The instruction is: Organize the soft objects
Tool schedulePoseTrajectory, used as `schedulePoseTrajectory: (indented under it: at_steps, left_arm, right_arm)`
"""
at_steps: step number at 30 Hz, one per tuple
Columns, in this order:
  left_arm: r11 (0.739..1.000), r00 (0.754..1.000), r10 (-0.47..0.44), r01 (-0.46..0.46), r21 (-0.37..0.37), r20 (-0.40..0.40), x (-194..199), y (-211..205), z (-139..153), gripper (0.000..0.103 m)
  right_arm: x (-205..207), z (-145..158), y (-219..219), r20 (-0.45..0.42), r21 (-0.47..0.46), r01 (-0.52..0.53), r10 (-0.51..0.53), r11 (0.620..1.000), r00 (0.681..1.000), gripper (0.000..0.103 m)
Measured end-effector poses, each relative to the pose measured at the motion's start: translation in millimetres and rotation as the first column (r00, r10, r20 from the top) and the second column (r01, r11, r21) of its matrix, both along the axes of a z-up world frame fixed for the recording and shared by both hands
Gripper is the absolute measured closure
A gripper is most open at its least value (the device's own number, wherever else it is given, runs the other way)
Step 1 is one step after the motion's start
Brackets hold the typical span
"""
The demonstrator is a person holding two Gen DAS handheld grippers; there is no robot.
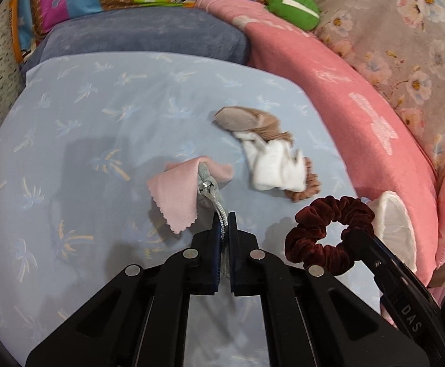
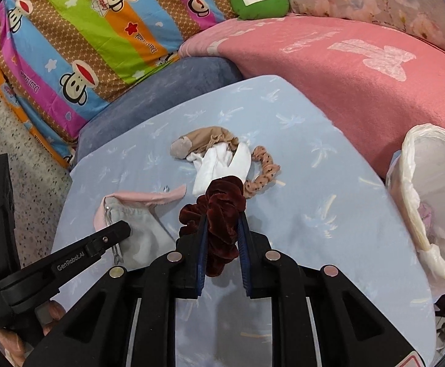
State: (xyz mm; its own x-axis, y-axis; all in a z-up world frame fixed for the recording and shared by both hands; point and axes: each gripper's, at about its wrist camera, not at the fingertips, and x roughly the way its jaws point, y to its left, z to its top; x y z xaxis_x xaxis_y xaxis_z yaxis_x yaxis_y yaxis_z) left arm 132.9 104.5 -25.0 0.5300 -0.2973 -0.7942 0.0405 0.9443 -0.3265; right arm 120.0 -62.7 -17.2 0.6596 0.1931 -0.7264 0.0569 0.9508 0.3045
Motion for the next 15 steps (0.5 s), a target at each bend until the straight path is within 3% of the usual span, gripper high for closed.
schedulePoseTrajectory:
  at_steps: [15]
  left_arm:
    - [0.984,0.975,-0.162,0.172,-0.053,0.154,-17.3,-66.2,65.2,0.099]
  right_arm:
    - [-33.1,64.0,-57.9,0.158,0.026,0.102,-0.105,0.994,0.982,0.086]
